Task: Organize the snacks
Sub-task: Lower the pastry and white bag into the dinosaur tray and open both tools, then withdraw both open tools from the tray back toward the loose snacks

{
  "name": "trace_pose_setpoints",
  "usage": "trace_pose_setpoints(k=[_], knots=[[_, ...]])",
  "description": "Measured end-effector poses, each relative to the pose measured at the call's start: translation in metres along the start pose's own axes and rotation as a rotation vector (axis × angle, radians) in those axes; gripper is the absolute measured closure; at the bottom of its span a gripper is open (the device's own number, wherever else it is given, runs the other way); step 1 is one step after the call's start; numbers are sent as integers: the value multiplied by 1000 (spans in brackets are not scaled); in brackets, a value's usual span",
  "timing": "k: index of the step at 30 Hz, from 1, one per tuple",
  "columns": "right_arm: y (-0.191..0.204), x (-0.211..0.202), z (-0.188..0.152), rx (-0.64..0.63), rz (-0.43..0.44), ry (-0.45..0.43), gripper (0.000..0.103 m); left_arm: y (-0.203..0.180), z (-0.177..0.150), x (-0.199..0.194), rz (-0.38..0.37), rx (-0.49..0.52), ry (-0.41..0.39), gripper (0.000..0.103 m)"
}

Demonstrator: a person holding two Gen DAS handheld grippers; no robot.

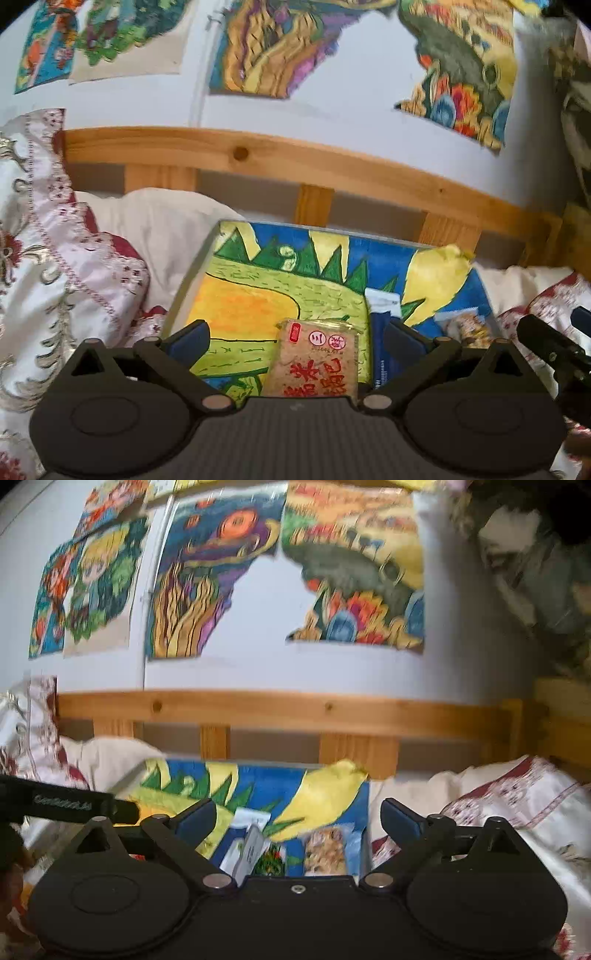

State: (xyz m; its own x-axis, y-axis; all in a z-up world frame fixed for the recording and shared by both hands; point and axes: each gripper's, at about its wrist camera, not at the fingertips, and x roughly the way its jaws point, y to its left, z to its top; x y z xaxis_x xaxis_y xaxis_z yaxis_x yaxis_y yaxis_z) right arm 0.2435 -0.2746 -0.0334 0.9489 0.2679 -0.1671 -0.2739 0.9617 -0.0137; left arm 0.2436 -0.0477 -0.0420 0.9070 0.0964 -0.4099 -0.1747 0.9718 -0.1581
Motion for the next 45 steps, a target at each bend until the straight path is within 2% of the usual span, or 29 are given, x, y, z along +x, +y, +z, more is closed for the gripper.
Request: trace_pose_setpoints(k=[3,8,16,21,32,45], knots=[[0,-20,8,9,-19,-36,1,4,1,-21,-12,-21,-27,1],[3,-49,18,31,-29,-69,1,14,1,-55,-21,-48,-63,1],[18,-95,19,28,-21,-83,1,35,-9,-106,-30,-55,-105,1],[28,-121,13,16,-6,-62,1,50,-22,-132,-14,-36,-114,1],[49,-167,2,15,40,-6,1,69,-56,-175,13,-7,-63,1],[69,-194,-21,20,92,145,1,76,-85,-183,8,19,75,1]])
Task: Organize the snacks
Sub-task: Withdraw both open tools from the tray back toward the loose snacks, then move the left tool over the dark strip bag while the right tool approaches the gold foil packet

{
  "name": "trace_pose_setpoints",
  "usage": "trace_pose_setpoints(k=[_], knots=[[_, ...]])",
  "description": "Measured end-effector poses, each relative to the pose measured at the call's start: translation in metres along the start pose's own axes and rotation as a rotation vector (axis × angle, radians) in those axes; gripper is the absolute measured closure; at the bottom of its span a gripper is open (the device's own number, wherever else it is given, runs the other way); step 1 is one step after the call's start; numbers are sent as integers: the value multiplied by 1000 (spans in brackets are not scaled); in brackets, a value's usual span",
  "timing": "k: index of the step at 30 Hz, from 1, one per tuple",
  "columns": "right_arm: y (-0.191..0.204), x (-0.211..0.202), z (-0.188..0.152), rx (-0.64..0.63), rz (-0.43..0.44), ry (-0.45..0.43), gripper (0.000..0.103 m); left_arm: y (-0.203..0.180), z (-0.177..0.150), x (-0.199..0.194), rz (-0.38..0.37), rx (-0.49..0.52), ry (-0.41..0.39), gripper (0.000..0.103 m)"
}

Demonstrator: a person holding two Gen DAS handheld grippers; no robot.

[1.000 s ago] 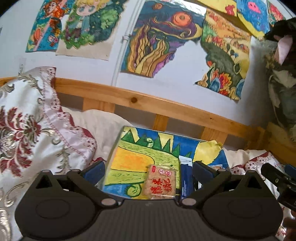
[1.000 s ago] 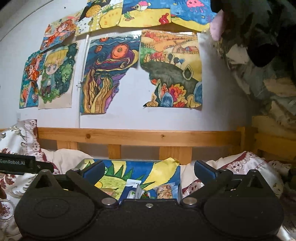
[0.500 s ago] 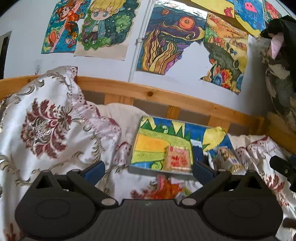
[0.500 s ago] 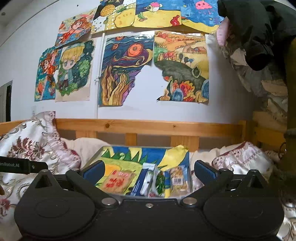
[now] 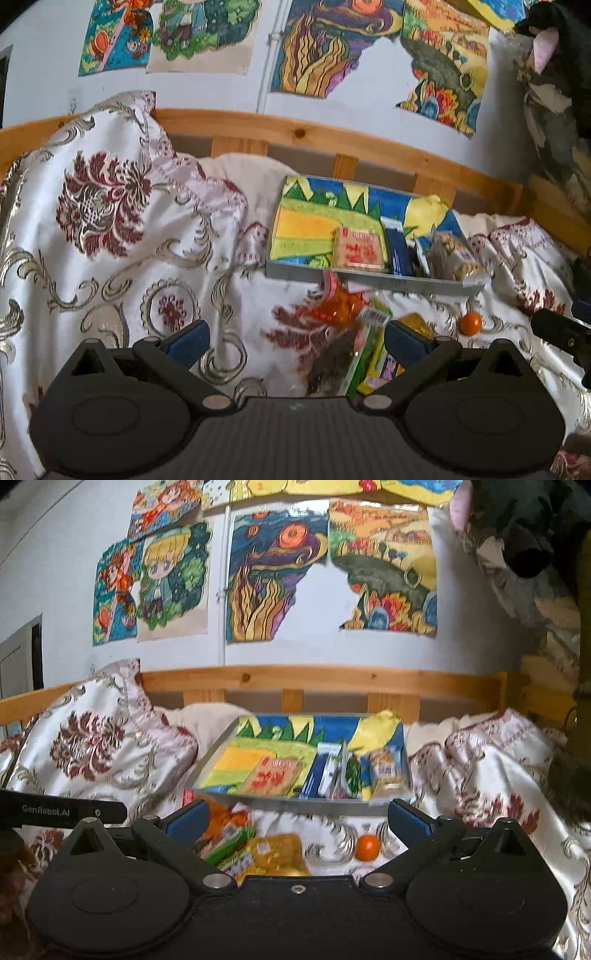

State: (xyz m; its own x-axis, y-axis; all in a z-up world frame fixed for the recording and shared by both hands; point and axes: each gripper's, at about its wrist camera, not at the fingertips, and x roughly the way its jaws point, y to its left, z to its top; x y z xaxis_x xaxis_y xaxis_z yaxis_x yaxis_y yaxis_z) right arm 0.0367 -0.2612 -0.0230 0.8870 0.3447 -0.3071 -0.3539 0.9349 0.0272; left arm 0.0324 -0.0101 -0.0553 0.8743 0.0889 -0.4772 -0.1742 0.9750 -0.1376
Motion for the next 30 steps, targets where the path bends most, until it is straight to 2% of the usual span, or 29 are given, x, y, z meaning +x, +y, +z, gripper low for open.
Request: trace_pose_setpoints(k=[14,30], knots=[[5,14,-13,-9,28,137,1,-1,-8,3,7,21,78,1],[10,29,-23,-24,48,249,1,2,-9,4,34,1,95,1]])
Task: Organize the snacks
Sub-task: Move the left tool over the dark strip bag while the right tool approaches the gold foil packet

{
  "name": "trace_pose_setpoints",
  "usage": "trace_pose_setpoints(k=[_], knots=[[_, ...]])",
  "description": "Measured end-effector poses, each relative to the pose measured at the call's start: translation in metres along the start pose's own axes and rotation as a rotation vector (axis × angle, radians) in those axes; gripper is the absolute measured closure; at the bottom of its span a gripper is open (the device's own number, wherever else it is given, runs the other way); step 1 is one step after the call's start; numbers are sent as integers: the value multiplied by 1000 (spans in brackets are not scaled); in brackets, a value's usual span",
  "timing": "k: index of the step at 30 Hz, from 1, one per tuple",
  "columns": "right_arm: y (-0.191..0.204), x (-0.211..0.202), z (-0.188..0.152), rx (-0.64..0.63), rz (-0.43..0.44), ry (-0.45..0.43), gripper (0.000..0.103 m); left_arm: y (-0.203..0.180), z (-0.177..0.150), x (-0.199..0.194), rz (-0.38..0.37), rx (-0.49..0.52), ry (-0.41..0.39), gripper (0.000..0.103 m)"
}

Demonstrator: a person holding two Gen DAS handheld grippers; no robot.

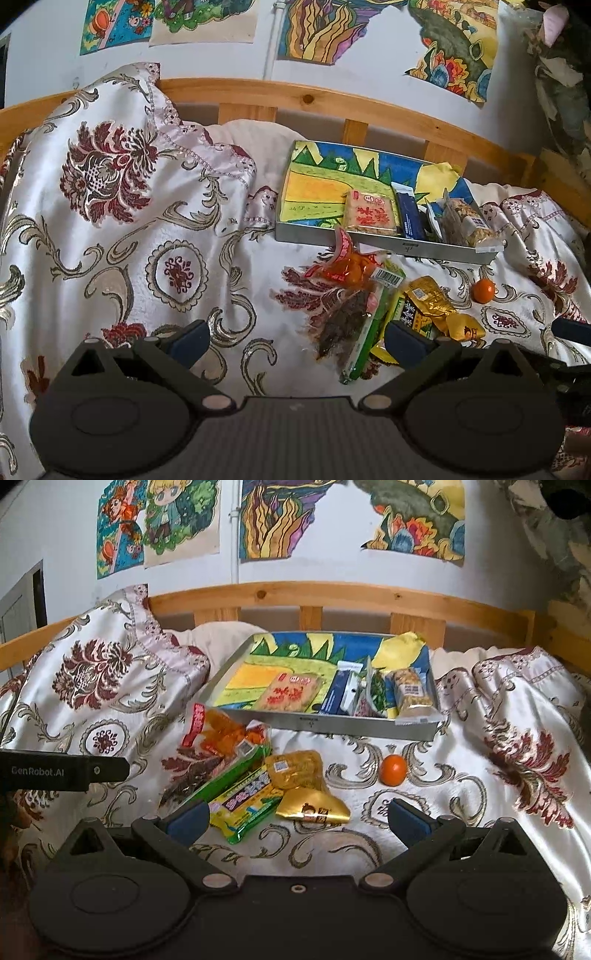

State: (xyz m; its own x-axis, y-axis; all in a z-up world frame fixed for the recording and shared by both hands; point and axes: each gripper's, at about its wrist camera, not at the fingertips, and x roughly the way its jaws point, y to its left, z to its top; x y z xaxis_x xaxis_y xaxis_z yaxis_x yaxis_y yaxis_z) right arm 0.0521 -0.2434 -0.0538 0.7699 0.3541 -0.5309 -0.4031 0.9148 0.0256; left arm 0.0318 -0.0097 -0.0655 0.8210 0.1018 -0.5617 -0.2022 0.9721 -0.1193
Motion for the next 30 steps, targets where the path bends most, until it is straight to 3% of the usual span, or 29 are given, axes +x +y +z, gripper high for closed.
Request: trace_pose_setpoints(k=[16,30], knots=[[7,6,2,-11,32,16,1,5,-3,5,34,-31,33,1],[3,20,21,-75,78,-9,1,-5,-1,21,38,5,61,1]])
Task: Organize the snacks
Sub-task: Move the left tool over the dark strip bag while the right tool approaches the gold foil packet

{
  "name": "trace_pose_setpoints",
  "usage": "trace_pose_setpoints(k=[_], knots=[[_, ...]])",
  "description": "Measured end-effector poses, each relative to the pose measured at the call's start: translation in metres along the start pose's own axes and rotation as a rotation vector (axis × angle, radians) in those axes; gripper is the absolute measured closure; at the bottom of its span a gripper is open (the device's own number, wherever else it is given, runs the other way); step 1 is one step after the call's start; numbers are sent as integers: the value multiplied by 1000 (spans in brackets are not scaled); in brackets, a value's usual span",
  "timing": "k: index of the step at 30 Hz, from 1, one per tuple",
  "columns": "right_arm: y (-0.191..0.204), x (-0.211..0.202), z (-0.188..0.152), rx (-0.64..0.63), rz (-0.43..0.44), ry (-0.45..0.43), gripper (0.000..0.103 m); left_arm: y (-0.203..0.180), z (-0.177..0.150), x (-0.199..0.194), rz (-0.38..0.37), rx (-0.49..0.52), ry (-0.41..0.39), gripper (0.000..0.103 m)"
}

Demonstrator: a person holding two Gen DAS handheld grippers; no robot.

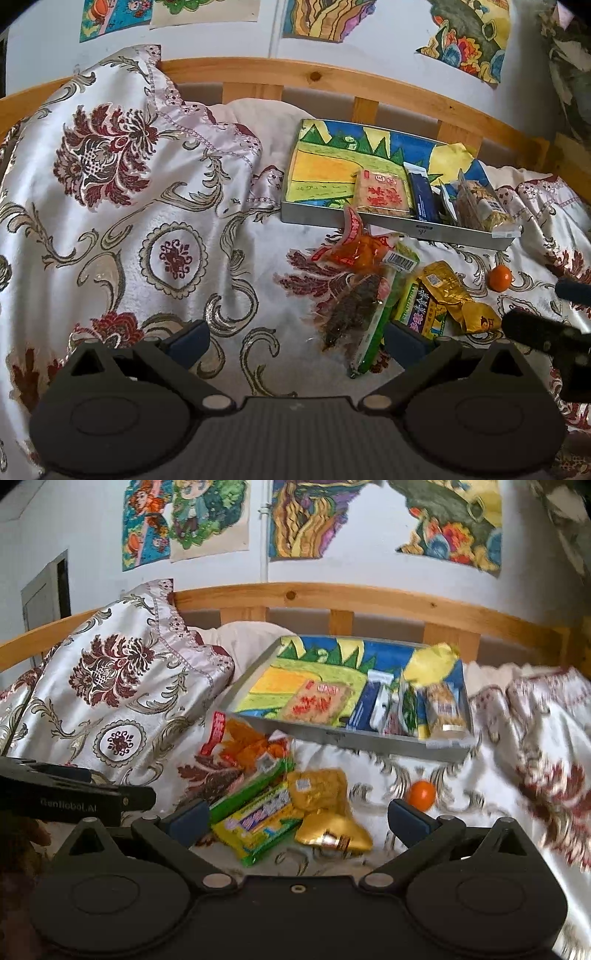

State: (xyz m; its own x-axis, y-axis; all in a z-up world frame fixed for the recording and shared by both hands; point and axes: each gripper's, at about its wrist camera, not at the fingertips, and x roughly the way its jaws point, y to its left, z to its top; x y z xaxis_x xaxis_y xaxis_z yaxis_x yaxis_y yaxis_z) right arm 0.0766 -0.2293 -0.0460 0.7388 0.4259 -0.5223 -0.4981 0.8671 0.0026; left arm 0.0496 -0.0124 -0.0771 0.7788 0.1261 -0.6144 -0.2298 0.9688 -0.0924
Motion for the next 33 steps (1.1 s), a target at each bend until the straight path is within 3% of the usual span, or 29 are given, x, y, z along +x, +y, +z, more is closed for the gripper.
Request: trace_pose_setpoints(k=[11,20,33], knots=[[-14,12,8,-42,8,-34,1,-10,10,14,6,31,0,1],[-17,15,11,-51,95,-50,1,-16,15,24,1,55,10,1],[-48,58,8,-37,121,15,1,-19,22,44,-15,73,52,1]])
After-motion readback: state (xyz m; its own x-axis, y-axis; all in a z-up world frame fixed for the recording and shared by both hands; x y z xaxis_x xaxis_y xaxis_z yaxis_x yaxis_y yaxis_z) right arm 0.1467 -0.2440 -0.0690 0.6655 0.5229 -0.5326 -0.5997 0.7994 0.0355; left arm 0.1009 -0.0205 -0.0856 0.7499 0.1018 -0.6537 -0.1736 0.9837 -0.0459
